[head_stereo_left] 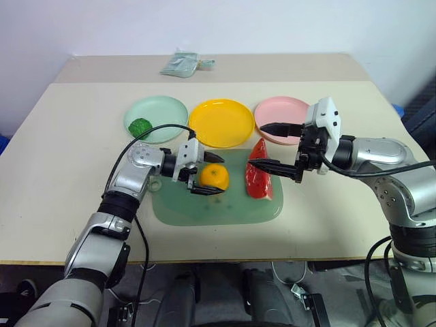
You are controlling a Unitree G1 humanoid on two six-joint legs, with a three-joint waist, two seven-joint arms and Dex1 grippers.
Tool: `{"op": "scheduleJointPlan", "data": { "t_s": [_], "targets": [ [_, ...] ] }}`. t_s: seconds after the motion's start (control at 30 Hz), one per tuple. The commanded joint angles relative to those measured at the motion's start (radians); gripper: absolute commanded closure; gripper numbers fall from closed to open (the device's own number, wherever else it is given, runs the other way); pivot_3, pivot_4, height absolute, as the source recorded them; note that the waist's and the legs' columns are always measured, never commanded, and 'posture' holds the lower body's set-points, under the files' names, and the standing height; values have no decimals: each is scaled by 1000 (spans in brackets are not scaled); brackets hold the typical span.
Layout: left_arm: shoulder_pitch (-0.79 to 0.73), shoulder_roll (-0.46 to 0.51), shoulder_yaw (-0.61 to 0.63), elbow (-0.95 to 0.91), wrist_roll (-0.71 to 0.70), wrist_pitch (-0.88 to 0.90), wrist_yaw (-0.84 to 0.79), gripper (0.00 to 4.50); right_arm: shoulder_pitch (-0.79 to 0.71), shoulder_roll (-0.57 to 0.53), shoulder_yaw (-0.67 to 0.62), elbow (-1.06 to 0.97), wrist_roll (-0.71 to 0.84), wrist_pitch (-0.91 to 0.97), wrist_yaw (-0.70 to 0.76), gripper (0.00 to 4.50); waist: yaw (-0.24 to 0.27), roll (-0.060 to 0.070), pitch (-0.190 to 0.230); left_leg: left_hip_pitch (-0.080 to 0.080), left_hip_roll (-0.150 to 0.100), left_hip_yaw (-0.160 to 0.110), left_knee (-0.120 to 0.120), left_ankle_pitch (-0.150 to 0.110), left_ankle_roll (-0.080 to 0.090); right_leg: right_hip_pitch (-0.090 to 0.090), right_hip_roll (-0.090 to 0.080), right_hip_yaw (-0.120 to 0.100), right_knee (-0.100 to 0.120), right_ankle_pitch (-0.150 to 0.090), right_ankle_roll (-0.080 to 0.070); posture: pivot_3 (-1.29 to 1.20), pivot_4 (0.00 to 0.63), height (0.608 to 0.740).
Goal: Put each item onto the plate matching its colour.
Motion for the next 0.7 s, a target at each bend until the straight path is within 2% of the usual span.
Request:
{"op": "scheduleJointPlan", "data": {
  "t_s": [0.03,0.1,0.13,0.23,0.3,0.4,0.5,0.63,0.67,0.7],
  "targets": [
    [8,-22,-4,-1,-4,3,1,593,-1,-13,-30,-41,14,-1,-8,0,3,0,0,0,0,0,0,0,0,0,0,0,0,0,0,0,150,740],
    [-1,-31,-5,20,13,-13,22,1163,-1,-13,-33,-45,15,3,-12,0,4,0,0,0,0,0,1,0,0,0,0,0,0,0,0,0,150,740],
    [-8,-40,5,26,8,-14,36,1250,0,-13,-36,-47,20,8,-15,0,4,0,0,0,0,0,1,0,0,1,0,0,0,0,0,0,150,740],
    [-50,-77,54,67,-16,-38,101,1250,2,-12,-40,-50,17,5,-23,0,4,0,0,0,0,0,1,0,0,1,0,0,0,0,0,0,150,740],
    [-131,-126,137,154,-57,-23,228,1250,-4,0,-43,-38,4,-3,-45,0,5,0,0,0,0,0,1,0,0,1,0,0,0,0,0,0,150,740],
    [-266,-173,221,339,-30,-71,522,1250,-54,34,-27,31,-74,-20,-144,0,4,-1,1,-1,0,-1,2,0,0,1,0,-1,0,0,0,0,150,740],
    [-372,-198,269,499,-25,-78,670,1250,-100,56,16,111,-166,-34,-215,0,0,-1,0,0,0,-1,2,0,0,0,0,-1,1,0,1,0,150,740],
    [-442,-224,284,641,27,-115,841,1250,-117,76,22,136,-195,-46,-234,0,0,0,0,0,-1,0,-2,0,0,0,0,-1,-1,0,1,0,150,740],
    [-448,-232,287,663,34,-117,863,451,-119,77,20,128,-197,-44,-234,0,0,0,0,0,-1,0,-2,0,0,-1,0,0,0,0,1,0,150,740],
    [-451,-236,278,679,51,-119,883,201,-116,77,18,116,-194,-41,-231,0,1,-1,0,0,-1,0,-2,0,1,-1,0,0,-1,0,1,0,150,740]
  ]
}}
